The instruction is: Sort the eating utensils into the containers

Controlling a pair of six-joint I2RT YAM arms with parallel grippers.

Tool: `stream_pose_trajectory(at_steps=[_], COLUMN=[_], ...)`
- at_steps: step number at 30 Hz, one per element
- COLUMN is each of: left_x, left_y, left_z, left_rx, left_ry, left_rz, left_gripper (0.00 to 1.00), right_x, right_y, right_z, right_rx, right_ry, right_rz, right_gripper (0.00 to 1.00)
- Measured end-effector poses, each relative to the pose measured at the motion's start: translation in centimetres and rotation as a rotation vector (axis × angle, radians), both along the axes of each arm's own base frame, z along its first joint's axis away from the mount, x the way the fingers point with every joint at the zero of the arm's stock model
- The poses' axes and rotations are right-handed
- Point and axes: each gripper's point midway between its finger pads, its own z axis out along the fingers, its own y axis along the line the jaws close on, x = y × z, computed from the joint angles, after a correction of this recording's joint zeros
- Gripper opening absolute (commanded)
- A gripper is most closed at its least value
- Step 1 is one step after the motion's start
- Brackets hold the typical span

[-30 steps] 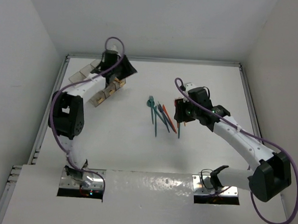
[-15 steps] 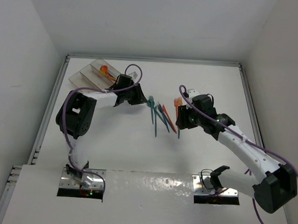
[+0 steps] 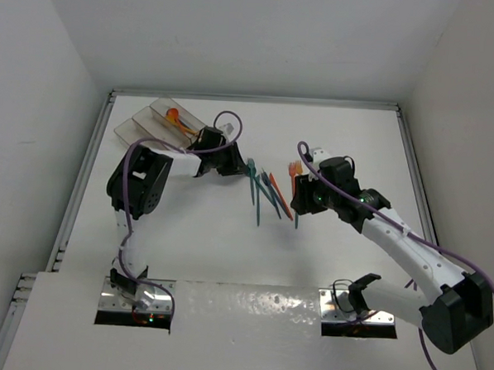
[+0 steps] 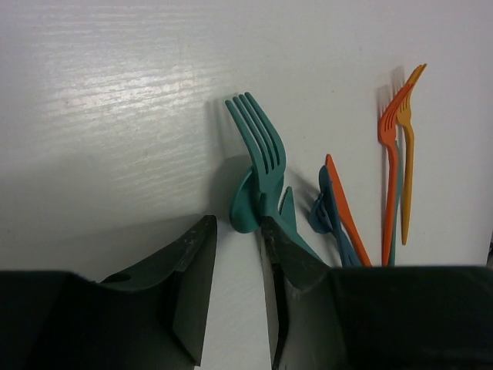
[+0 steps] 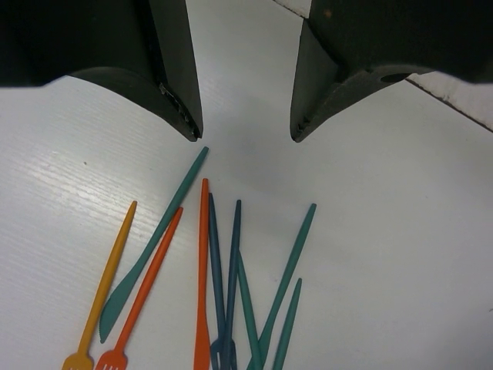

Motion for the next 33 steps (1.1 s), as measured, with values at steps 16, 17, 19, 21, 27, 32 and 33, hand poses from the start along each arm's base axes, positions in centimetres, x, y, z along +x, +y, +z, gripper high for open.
stream_pose_trajectory(at_steps=[16,17,19,21,27,32,33], left_x=[1.3,1.4,1.5,1.7,2.6,2.8,2.6], left_y=[-0.7,-0.7,-0.5,-0.3,0.8,1.5,1.6], left_z=[-0.5,-0.4,-0.4,-0.3,1.1,2.6,2.8], left_rx=[-0.006,0.001,0.021,0.045,0.147,0.211,0.225], left_ry=[-0.044,-0.044,-0.04,-0.038,-0.019,-0.011,-0.01], left_rz=[-0.034,-0.037,-0.039,-0.039,-0.027,-0.026,-0.027], left_gripper=[0.0,0.0,0.0,0.0,0.0,0.0,0.0], right_x=[-0.2,-0.2,-0.2,-0.2,-0.2,-0.3,-0.3], right_y=[0.1,0.1,0.1,0.1,0.0,0.0,0.0], right_z=[-0.2,-0.2,-0.2,-0.1,0.6,1.1,1.1], right_rx=[0.004,0.003,0.004,0.005,0.017,0.026,0.027], right_ry=[0.006,0.007,0.006,0.003,-0.017,-0.034,-0.036], right_rz=[0.007,0.007,0.006,0.006,0.007,0.006,0.006], right_gripper=[0.48,0.48,0.48,0.48,0.48,0.48,0.48])
